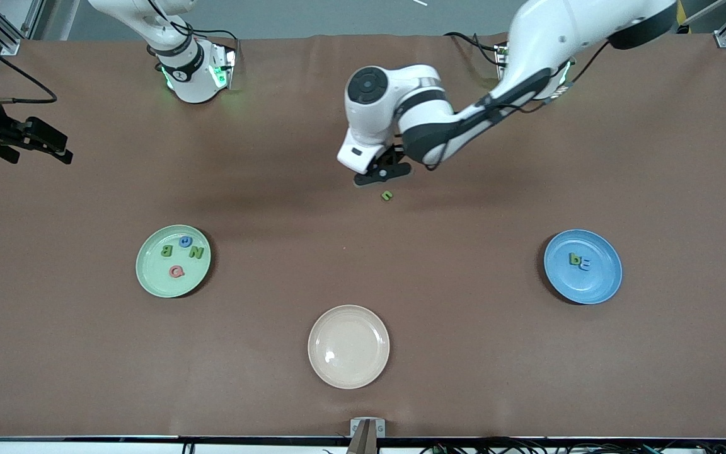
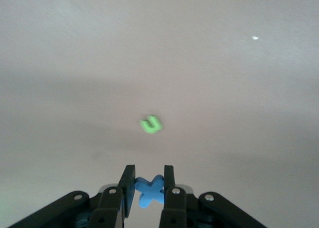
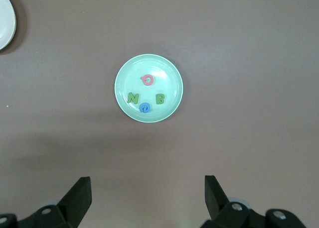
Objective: Sort upper and lower case letters into plates
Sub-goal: 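Carry the blue x to the blue plate with the left gripper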
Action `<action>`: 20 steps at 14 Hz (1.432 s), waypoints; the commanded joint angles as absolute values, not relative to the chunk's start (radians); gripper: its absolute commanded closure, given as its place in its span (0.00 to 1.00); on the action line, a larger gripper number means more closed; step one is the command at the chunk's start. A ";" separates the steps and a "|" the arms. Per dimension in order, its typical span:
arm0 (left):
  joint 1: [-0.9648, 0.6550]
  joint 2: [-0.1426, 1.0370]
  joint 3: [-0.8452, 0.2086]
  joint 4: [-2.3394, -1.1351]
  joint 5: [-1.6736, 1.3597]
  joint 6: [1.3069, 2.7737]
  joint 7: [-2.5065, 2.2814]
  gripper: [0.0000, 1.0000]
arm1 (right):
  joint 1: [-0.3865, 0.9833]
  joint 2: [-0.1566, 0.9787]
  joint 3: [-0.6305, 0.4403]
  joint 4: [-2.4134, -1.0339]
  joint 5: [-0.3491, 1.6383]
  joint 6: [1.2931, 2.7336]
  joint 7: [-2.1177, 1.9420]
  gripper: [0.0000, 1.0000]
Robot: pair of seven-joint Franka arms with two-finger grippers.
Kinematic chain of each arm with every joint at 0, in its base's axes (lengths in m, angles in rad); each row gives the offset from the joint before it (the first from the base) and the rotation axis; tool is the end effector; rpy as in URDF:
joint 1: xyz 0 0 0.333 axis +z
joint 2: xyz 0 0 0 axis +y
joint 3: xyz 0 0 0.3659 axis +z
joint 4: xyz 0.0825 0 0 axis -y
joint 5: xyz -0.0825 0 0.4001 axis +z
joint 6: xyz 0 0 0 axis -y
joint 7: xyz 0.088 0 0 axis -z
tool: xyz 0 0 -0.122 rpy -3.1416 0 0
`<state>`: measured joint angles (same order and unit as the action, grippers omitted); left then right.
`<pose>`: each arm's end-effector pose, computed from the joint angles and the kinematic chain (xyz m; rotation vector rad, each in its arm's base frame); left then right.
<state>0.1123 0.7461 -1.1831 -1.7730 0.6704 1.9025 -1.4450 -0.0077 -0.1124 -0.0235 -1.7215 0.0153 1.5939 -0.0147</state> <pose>0.4466 -0.4861 0.3478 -3.0659 -0.2546 0.1424 0.5298 -0.0155 0.6496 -3.1231 0.0262 0.0231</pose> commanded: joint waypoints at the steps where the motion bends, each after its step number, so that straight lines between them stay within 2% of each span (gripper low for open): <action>1: 0.314 0.729 -1.313 -1.877 0.684 1.878 -1.338 0.99 | -0.011 -0.138 -0.029 -1.747 0.026 1.591 -0.048 0.00; 5: 0.631 0.741 -1.413 -1.991 0.750 1.891 -1.093 0.99 | -0.009 -0.138 -0.029 -1.740 0.029 1.592 -0.032 0.00; 12: 0.932 0.745 -1.401 -2.054 0.874 1.947 -0.616 1.00 | -0.009 -0.138 -0.029 -1.741 0.049 1.580 -0.026 0.00; 15: 0.966 0.752 -1.338 -2.054 0.954 1.956 -0.525 1.00 | -0.009 -0.138 -0.029 -1.741 0.045 1.580 -0.032 0.00; 20: 0.968 0.752 -1.162 -2.039 1.006 2.071 -0.372 1.00 | -0.009 -0.140 -0.029 -1.741 0.015 1.586 -0.040 0.00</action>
